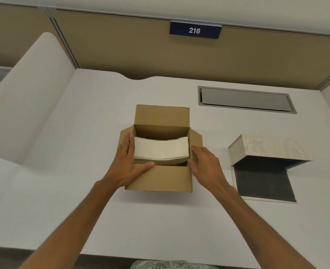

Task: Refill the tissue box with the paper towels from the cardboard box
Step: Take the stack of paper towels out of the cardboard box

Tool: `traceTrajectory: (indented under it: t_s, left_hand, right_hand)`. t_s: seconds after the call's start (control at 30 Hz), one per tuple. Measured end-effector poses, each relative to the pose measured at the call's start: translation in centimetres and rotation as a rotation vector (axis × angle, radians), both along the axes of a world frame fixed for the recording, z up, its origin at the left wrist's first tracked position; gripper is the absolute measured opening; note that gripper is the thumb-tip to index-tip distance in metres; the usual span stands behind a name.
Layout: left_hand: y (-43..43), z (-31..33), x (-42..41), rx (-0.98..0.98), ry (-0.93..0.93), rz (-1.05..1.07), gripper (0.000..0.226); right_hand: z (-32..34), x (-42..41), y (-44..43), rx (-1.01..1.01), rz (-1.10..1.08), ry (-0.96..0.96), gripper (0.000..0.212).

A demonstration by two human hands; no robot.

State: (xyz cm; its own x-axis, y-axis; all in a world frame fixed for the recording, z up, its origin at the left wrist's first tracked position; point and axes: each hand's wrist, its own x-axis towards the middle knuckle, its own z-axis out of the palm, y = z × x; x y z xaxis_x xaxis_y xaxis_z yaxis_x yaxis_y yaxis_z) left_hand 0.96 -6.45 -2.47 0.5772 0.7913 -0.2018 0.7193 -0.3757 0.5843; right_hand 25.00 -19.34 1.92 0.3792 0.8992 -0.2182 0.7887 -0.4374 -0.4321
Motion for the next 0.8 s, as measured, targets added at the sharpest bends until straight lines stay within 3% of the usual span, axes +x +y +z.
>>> traceTrajectory:
  t_s: [0.17, 0.23, 0.37, 0.57, 0.8]
  left_hand:
    - [0.2, -0.3, -0.1, 0.018, -0.02, 0.016, 0.121]
    - [0.1, -0.3, 0.0, 0.021, -0.023, 0.02, 0.123]
    - [0.0, 0.0, 0.3, 0.005, -0.035, 0.052, 0.124]
    - [0.0, 0.2, 0.2, -0.013, -0.045, 0.056, 0.124]
    - [0.3, -0.4, 0.2, 0.009, -0.052, 0.044, 0.125]
  right_hand:
    - [0.7, -0.6, 2.0, 0.089, 0.04, -0.27, 0.045]
    - [1.4, -1.1, 4.1, 0.157, 0.138, -0.249, 0.043]
    - [1.2, -2.5, 9.1, -0.045, 0.385, -0.142, 0.049]
    - [-2.1, -2.6, 14.0, -0.421, 0.495, -0.11, 0.061]
    - [-3.8, -3.0, 14.4, -0.388, 0.476, -0.142, 0.061]
